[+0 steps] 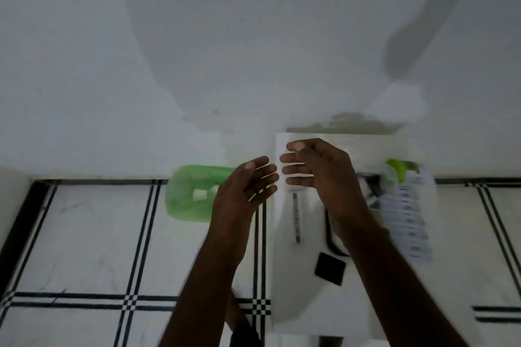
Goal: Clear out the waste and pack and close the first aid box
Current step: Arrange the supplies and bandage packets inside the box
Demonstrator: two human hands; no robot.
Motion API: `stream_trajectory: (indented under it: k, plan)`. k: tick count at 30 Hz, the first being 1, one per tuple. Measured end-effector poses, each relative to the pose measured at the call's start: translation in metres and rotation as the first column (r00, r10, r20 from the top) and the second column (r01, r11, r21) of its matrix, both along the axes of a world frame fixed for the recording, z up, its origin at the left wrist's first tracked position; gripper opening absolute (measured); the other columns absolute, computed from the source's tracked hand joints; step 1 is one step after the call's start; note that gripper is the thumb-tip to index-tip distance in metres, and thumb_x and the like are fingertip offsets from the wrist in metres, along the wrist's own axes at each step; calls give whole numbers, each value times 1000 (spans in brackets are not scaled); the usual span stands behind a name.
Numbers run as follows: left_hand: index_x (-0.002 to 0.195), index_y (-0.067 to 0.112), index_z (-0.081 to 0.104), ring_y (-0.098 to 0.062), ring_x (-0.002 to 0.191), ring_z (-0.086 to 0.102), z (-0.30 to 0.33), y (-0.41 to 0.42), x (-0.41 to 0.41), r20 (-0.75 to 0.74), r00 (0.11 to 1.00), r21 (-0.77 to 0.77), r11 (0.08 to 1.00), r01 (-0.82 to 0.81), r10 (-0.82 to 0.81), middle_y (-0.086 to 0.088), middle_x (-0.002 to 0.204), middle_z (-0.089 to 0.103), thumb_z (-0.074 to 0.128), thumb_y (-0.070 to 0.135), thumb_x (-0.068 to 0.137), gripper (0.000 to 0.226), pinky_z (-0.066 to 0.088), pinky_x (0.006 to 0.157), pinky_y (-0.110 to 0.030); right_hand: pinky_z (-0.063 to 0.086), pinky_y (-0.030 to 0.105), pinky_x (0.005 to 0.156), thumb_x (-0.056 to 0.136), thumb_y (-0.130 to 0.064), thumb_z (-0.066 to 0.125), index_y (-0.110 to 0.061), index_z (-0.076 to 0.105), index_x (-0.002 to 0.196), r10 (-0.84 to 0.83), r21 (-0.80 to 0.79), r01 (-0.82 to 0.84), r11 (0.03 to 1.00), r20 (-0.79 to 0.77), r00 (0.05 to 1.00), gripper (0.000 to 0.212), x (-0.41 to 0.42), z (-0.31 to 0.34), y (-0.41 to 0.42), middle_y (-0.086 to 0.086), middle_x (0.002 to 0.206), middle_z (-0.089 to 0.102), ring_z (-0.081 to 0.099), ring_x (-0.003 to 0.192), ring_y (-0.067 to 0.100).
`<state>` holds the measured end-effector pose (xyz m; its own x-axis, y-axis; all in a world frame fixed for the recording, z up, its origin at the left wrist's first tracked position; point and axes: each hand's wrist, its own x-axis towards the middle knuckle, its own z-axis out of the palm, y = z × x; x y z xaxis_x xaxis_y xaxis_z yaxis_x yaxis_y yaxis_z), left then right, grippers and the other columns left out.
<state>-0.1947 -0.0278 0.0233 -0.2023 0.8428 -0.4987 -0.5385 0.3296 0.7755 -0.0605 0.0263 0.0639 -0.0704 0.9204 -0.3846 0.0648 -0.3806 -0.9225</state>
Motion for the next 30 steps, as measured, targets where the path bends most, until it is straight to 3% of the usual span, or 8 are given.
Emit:
stream_trajectory:
  k: [5,11,18,22,26,28,30]
  plan:
    - [123,4,65,-31,110,68,11,-12,97,7,991,6,991,136,-136,-18,118,71,45,24,102,36,54,96,-41,60,36,71,94,-20,55,-4,67,102,-77,10,76,997,47,996,22,99,19,-15,14,92,75,72,81,31]
    - [123,2,65,-31,109,69,5,-16,178,-33,968,-83,966,246,-249,-17,115,72,49,25,100,36,55,91,-37,60,42,77,93,-22,57,-9,69,97,-156,-23,160,987,112,981,19,191,7,-29,12,88,75,72,82,31]
    - [111,13,71,-26,101,72,-17,-10,213,-263,904,-204,935,289,-337,-9,105,76,56,28,98,25,60,75,-25,60,47,75,86,-37,58,-19,66,91,-140,-43,181,982,469,872,20,240,-66,-37,1,83,73,72,72,22]
    - [110,13,70,-22,94,71,-34,-7,221,-494,791,-188,933,308,-361,-6,101,74,54,27,99,24,56,70,-17,58,40,80,87,-34,59,-15,65,94,-76,-57,144,988,631,772,22,247,-102,-41,5,95,72,69,82,24]
    - [114,11,67,0,86,62,-39,-8,217,-770,519,-150,896,418,-372,6,103,66,53,17,99,21,49,63,-4,57,32,73,89,-29,62,-12,64,97,-39,-19,66,998,639,768,19,243,-111,-47,4,95,71,69,82,22]
    - [112,12,69,-1,93,63,-44,-16,212,-842,429,-124,891,436,-327,2,110,69,55,14,98,20,54,76,-12,52,27,72,87,-24,64,-14,63,97,8,7,-17,1000,661,750,15,239,-113,-58,3,96,71,69,85,21]
    - [109,12,70,-10,103,66,-50,-31,208,-876,409,-81,914,397,-255,-3,113,72,56,12,97,19,58,84,-25,49,24,73,82,-21,69,-16,61,101,68,10,-106,994,700,711,21,230,-117,-75,4,99,71,68,88,22]
